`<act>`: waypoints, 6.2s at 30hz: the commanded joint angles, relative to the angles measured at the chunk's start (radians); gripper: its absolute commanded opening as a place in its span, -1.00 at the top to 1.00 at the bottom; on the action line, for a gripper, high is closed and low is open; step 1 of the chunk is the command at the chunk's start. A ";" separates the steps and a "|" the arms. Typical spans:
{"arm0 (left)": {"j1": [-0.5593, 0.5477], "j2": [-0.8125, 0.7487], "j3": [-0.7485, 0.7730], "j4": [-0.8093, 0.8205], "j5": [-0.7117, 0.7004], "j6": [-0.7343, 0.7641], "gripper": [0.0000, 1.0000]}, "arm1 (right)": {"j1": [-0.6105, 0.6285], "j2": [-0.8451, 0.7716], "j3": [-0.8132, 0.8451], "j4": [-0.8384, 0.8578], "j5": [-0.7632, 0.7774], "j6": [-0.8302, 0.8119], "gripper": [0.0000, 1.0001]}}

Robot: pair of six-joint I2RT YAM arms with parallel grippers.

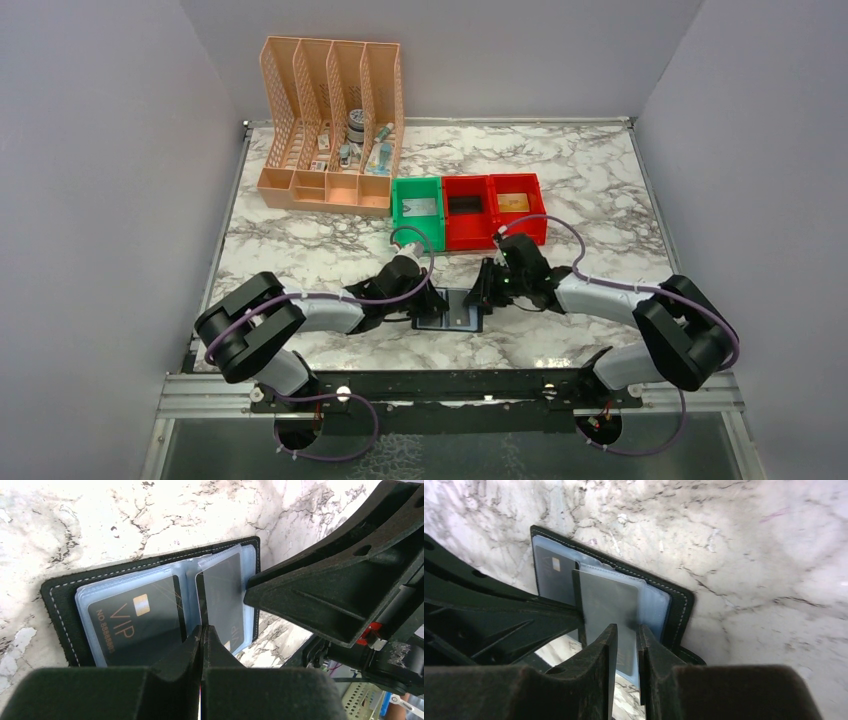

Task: Take the credit cards out of the card holder
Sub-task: Remove the credit card from the card holder.

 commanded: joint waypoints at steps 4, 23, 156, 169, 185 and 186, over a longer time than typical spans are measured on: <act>-0.003 -0.042 -0.031 0.045 -0.008 -0.011 1.00 | -0.004 -0.080 0.096 -0.244 0.074 -0.156 0.52; 0.000 -0.076 -0.050 0.044 -0.005 0.000 1.00 | -0.003 -0.012 0.027 -0.180 0.079 -0.087 0.47; 0.098 -0.201 -0.015 -0.136 0.069 0.083 1.00 | -0.004 -0.020 0.016 -0.024 0.010 -0.119 0.42; 0.147 -0.560 0.083 -0.612 -0.191 0.226 1.00 | -0.002 -0.189 0.005 0.165 -0.170 -0.071 0.32; 0.152 -0.712 -0.018 -0.540 -0.207 0.152 1.00 | 0.125 0.149 0.159 -0.026 0.066 -0.044 0.37; 0.152 -0.704 -0.022 -0.518 -0.187 0.152 1.00 | 0.124 0.150 0.163 -0.052 0.090 -0.047 0.36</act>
